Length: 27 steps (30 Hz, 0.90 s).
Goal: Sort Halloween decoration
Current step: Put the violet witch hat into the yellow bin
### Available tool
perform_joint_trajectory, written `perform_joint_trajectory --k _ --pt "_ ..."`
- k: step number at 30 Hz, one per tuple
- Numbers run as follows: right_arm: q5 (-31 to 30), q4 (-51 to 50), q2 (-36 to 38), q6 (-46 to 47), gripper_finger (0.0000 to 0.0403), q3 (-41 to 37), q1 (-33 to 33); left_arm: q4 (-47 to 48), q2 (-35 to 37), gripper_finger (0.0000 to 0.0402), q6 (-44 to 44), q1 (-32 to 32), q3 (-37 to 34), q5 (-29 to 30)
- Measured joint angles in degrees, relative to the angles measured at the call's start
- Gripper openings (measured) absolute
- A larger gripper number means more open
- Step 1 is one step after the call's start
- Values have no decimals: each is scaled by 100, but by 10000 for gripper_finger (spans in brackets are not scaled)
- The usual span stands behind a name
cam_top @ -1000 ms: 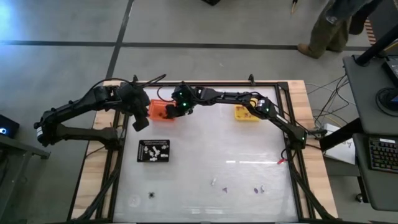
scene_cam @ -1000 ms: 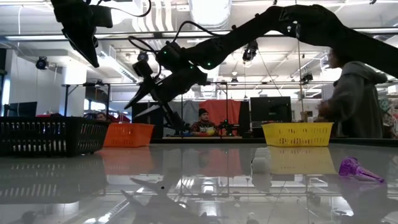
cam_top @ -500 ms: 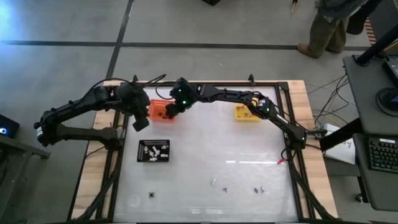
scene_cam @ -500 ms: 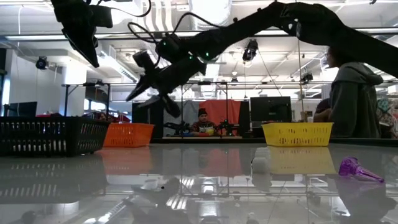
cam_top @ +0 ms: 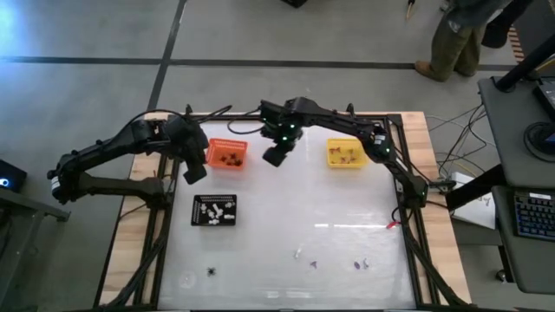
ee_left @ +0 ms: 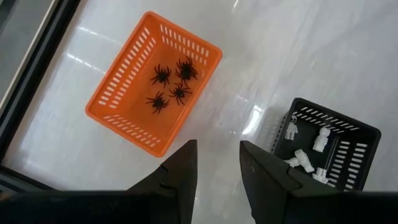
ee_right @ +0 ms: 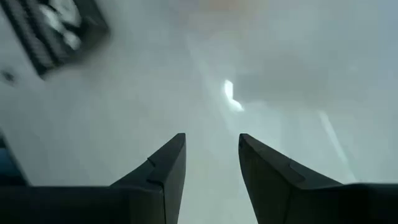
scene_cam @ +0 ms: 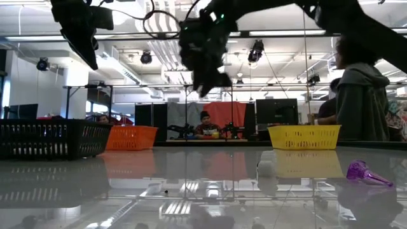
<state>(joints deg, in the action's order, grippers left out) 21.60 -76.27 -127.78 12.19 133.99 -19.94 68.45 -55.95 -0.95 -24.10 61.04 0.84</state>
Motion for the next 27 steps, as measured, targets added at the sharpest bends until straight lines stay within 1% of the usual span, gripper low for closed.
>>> perform_joint_trajectory --k 3,5,6,8,13,17,21,25,27 --pt "-561 -722 209 -89 139 7 87 0 -21 103 0 0 0 0" --pt "-817 -1149 295 -128 139 -3 166 0 -25 103 0 0 0 0" --pt "-875 -1337 330 -169 139 -11 201 2 -25 103 0 0 0 0" --pt "-919 -1368 433 -235 139 -61 297 21 -29 103 0 0 0 0" --pt "-919 -1358 1071 -84 139 -351 576 125 13 103 0 4 0 0" --pt "-1043 -1364 1719 438 139 -878 843 118 73 103 -17 2 2 0" --pt "-1566 -1359 2425 1189 139 -1536 1161 112 89 103 -41 2 0 0" --pt "-1874 -1322 2974 2112 139 -2291 1552 109 90 103 -44 2 1 0" --pt "-1888 -1305 3232 2636 139 -2698 1810 109 89 103 -44 2 0 0"
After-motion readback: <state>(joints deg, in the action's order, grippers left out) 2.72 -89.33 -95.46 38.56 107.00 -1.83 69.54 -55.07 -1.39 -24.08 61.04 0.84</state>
